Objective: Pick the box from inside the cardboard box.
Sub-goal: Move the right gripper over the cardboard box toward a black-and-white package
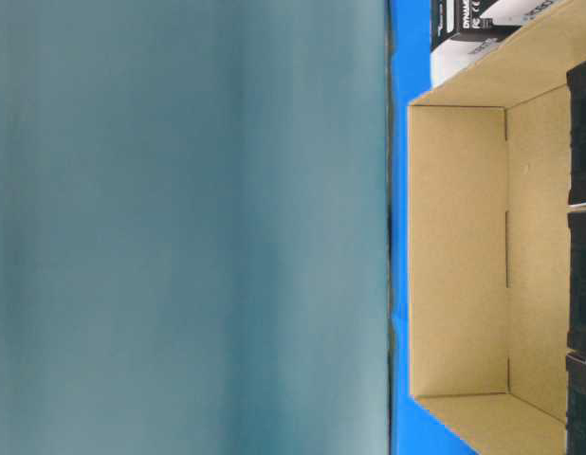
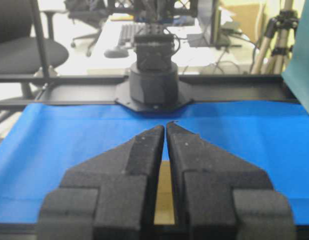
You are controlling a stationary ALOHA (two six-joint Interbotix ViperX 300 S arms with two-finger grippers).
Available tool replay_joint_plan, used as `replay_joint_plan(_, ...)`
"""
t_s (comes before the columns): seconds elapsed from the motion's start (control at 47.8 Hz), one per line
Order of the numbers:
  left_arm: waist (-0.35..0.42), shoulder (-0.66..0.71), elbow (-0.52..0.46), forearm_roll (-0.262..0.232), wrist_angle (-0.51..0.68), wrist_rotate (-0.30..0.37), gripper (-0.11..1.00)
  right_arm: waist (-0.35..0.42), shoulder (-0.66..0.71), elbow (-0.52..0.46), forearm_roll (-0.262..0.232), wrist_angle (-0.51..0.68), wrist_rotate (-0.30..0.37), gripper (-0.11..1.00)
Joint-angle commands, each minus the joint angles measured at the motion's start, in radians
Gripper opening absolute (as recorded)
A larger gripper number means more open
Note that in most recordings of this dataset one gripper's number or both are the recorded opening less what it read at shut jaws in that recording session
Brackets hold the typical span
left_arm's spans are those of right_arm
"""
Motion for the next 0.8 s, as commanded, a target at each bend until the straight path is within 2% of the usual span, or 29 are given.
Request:
replay_joint_plan(0.0,0.002,0.014,-0.026,0.015,0.038,-0.023,0.14,-0.006,0.015,-0.011,0.017,-0.002,0.017,0.14)
replay_joint_plan(0.042,0.002,0.012,-0.034,0.015,0.066,-0.029,0.12,-0.005,0.020,-0.017,0.049,0.018,0.023,0.12)
replay_joint_plan(0.105,0.000,0.012,-0.051,0.015,0.107,-0.037,0.02,-0.006,0.035,-0.035,0.109,0.078,0.046,0.03)
replay_joint_plan(0.167,-0.005,0.012,-0.063,0.015,0.144,-0.040,-0.04,-0.006,0.054,-0.064,0.144,0.160,0.077,0.00)
replay_joint_plan(0.335,-0.008,0.009,-0.087,0.015,0.224,-0.040,-0.07,-0.006,0.130,-0.176,0.144,0.353,0.129,-0.01)
replay_joint_plan(0.586,-0.011,0.009,-0.112,0.015,0.328,-0.041,-0.07,0.003,0.354,-0.423,0.146,0.758,0.219,-0.01)
replay_joint_plan(0.775,-0.011,0.008,-0.123,0.015,0.373,-0.041,-0.07,0.026,0.569,-0.604,0.146,1.003,0.227,-0.01)
